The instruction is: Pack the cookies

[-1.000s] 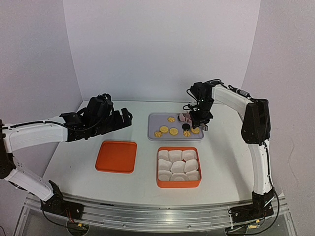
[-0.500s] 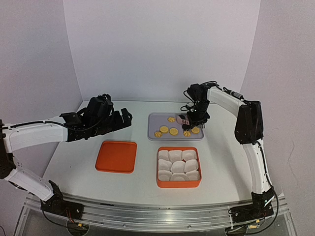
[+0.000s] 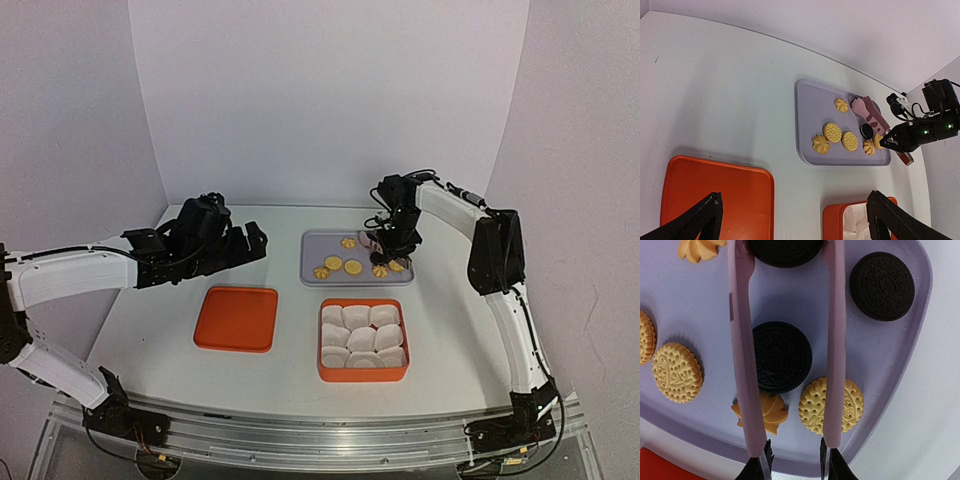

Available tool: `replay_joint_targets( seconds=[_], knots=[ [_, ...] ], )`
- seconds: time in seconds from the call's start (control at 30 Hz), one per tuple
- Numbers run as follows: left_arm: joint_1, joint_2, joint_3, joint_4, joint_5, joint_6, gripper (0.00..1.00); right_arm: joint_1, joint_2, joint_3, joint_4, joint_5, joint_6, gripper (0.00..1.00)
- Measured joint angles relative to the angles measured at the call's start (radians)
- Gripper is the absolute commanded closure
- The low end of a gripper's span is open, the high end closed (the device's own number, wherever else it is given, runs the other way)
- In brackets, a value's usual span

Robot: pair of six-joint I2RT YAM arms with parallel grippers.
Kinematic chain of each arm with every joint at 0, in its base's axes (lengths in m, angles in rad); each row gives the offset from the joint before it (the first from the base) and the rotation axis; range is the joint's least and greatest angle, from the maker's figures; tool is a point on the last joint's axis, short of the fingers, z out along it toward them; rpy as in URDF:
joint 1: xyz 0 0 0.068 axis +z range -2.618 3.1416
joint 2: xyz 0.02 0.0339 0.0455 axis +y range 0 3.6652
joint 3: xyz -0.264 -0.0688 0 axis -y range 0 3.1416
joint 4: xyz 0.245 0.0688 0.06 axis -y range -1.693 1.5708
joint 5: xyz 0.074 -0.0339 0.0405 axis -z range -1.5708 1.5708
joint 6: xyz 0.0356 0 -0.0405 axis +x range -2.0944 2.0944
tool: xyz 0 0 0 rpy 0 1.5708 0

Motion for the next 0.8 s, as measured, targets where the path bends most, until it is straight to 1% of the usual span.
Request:
replay_joint_targets(
  seconds=[0.33, 0.47, 0.6, 0.8],
  knots=[
    [0.000, 0.000, 0.000, 0.002, 0.002, 0.000, 0.00, -0.004, -0.001, 0.000, 0.000, 0.000, -0.008, 0.82],
    [0.000, 0.001, 0.000, 0.011, 0.004, 0.000, 0.00, -0.004, -0.031, -0.013, -0.002, -0.005, -0.020, 0.86],
    [0.000, 0.013, 0.000, 0.027, 0.012, 0.000, 0.00, -0.004, -0.153, -0.119, 0.020, -0.033, -0.039, 0.86],
    [0.000, 0.035, 0.000, 0.037, 0.028, 0.001, 0.00, 0.000, -0.429, -0.345, 0.058, -0.103, -0.065, 0.87]
  ],
)
